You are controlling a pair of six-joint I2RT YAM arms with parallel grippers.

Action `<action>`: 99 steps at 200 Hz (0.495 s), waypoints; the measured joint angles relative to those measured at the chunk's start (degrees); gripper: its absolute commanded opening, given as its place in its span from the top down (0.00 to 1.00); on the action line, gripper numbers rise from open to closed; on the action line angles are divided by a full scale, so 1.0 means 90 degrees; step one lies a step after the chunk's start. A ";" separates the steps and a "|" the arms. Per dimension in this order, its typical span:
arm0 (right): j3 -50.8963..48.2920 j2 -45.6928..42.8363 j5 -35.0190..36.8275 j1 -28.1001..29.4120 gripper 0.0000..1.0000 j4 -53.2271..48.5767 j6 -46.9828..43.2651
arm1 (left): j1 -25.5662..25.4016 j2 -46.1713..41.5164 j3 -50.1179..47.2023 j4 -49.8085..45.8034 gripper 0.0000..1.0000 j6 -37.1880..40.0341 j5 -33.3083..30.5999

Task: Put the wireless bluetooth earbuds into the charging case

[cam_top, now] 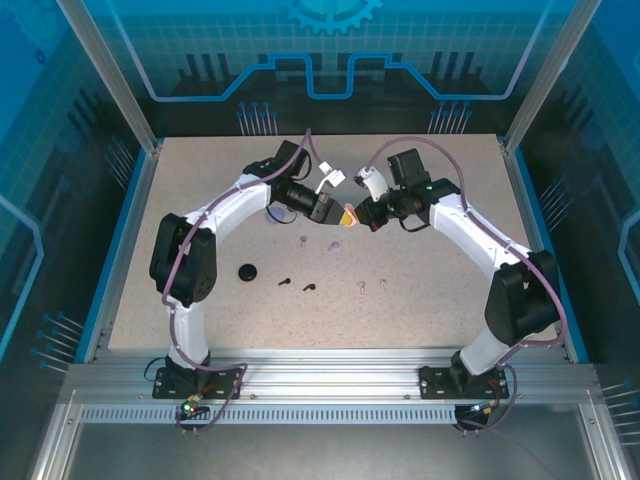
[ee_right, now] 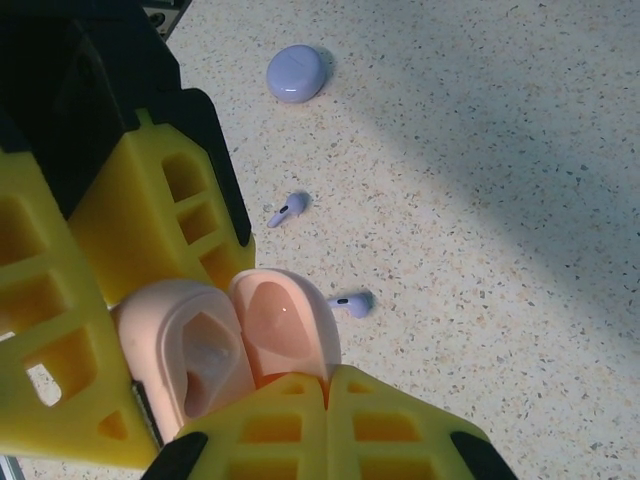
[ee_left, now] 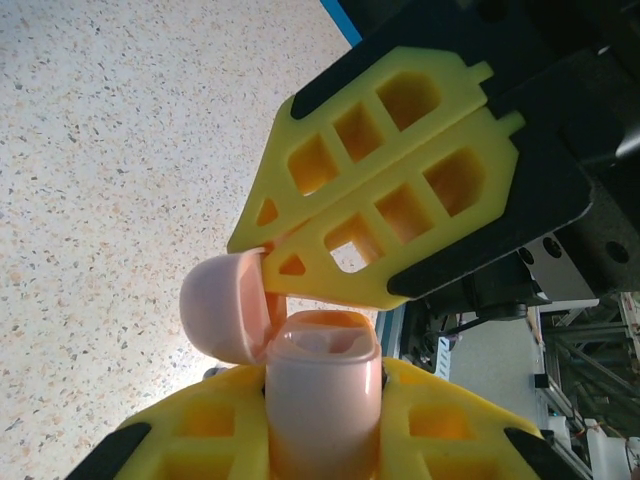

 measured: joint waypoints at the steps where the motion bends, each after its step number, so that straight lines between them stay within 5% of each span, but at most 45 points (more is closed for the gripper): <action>1: 0.0002 0.0000 0.0002 0.0000 0.97 -0.0002 0.0000 | 0.0000 0.0000 -0.0002 0.0005 1.00 0.0000 0.0000; 55: 0.0015 -0.0032 0.0061 -0.0216 0.55 0.0034 0.0444 | 0.0007 -0.0075 -0.0299 0.0321 1.00 -0.0049 -0.0010; 99: -0.0287 -0.0911 -0.0007 -0.0814 0.39 0.0262 0.1117 | 0.0039 -0.0430 -0.0894 0.0780 1.00 -0.0231 -0.0053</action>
